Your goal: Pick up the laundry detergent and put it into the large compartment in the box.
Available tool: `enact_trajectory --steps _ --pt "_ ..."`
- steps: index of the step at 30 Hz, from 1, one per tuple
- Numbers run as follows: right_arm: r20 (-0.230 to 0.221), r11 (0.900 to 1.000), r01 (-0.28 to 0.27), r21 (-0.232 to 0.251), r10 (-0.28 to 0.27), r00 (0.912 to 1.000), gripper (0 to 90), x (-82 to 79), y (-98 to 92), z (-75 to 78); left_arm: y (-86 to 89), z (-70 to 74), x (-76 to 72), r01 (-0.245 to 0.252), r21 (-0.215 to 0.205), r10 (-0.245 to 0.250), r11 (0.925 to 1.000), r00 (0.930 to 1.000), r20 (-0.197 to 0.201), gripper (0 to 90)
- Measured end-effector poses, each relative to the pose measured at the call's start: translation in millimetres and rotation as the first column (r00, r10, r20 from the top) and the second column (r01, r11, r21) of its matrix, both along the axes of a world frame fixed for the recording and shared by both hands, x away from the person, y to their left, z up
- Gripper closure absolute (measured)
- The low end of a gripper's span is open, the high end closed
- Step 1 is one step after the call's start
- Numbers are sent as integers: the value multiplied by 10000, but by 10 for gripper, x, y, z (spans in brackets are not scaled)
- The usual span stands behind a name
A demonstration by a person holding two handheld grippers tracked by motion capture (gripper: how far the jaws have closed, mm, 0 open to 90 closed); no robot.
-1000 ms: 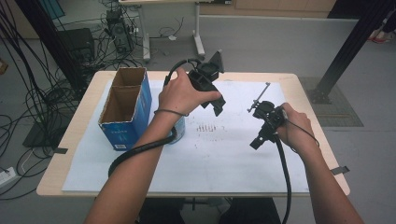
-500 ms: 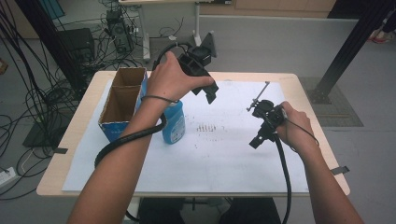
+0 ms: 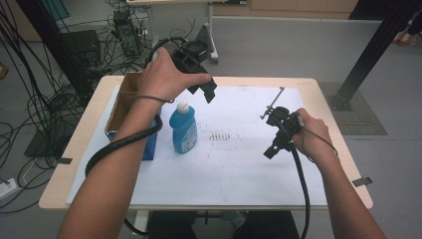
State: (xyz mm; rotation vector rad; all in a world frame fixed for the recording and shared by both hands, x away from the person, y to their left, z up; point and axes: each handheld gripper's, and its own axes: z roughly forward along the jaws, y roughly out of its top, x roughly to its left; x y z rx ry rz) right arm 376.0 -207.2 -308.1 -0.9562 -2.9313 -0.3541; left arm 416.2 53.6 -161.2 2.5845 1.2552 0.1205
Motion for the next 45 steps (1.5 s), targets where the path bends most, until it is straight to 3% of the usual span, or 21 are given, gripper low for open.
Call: enact_trajectory --steps 19,33,45 --pt "-30 10000 -17 17 17 10000 62 10 -5 -14 173 -184 89 -379 295 374 9988 9992 168 88" --pt "-21 9999 -121 6 121 9999 62 20 3 -38 222 -417 130 -455 479 461 9978 9989 -126 89" --pt "-41 9999 -169 10 169 9998 62 21 12 -68 233 -623 160 -555 565 559 9969 9984 -54 93"
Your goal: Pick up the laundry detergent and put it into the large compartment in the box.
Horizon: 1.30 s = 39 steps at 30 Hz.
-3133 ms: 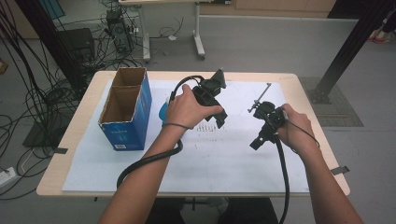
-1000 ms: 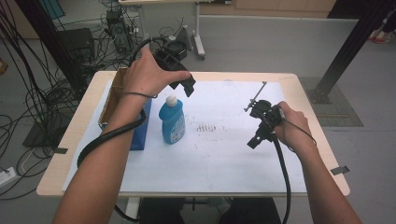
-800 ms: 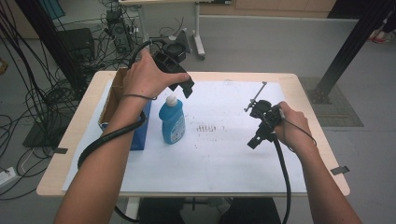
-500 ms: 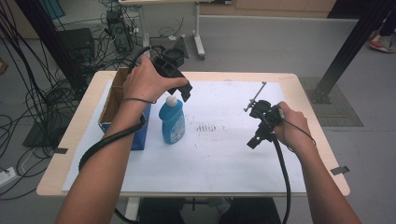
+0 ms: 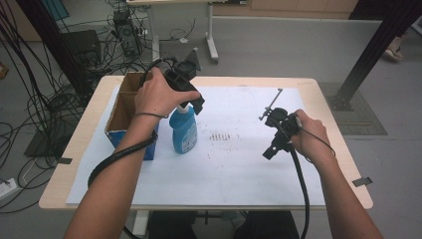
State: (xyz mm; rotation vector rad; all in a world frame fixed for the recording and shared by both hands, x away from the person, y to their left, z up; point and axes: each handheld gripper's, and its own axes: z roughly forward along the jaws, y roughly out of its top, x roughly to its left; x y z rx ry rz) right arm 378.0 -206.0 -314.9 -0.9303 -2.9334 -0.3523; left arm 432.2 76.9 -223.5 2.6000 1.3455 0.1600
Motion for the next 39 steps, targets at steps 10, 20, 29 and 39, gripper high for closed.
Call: enact_trajectory --steps 10,20,29,39 --pt "-13 10000 55 -18 -55 10000 62 -1 -7 -14 2 -97 27 -55 140 55 9999 10000 32 93" --pt "31 10000 2 -43 -1 10000 62 12 -16 -27 25 -203 59 -57 244 57 9997 10000 -16 93" --pt "-36 9999 56 -105 -56 10000 62 17 0 -57 47 -308 65 -121 363 126 9993 9998 -129 93" --pt "-87 9999 -29 -149 28 10000 62 32 32 -90 60 -404 73 53 323 -48 9995 9999 -136 82"
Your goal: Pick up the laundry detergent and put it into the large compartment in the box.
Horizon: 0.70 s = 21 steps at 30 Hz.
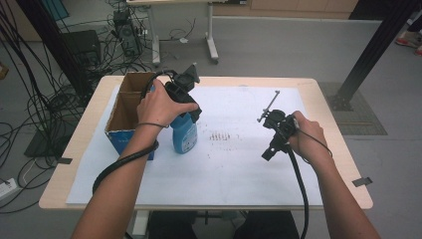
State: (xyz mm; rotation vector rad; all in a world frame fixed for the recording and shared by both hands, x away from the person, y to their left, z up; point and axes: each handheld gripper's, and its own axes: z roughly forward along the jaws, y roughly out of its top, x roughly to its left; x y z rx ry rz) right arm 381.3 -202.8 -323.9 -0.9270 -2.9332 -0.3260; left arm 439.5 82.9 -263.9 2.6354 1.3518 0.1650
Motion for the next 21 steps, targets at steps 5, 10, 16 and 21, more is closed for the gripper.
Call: enact_trajectory --steps 5,10,16,21 --pt "-20 10000 2 -11 -2 10000 62 4 4 -8 -8 -47 1 143 -75 -143 9999 9999 4 83" --pt "-47 10000 20 -40 -20 10000 62 8 2 -13 -15 -89 0 179 -98 -179 9998 9998 5 96" --pt "-50 10000 -6 -53 6 10000 62 12 7 -20 -8 -106 -15 153 -106 -150 9998 9996 250 97" --pt "-46 10000 -52 -63 52 10000 62 14 13 -26 11 -131 -20 140 -166 -137 9998 9996 236 97"
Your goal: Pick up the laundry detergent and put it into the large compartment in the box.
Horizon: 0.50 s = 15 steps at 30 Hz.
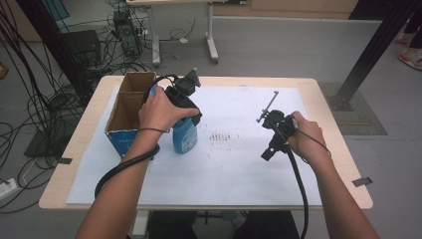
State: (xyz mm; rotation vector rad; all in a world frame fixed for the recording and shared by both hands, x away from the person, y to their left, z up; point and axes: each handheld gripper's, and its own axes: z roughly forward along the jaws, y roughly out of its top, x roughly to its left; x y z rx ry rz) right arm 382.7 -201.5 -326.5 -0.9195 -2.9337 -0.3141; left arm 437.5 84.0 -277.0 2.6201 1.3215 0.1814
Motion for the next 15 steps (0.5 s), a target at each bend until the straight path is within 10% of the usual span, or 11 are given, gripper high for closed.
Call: enact_trajectory --steps 15 --pt "64 10000 37 -39 -37 10000 62 -11 1 15 26 -29 -3 -14 -158 13 9999 10000 -77 97"
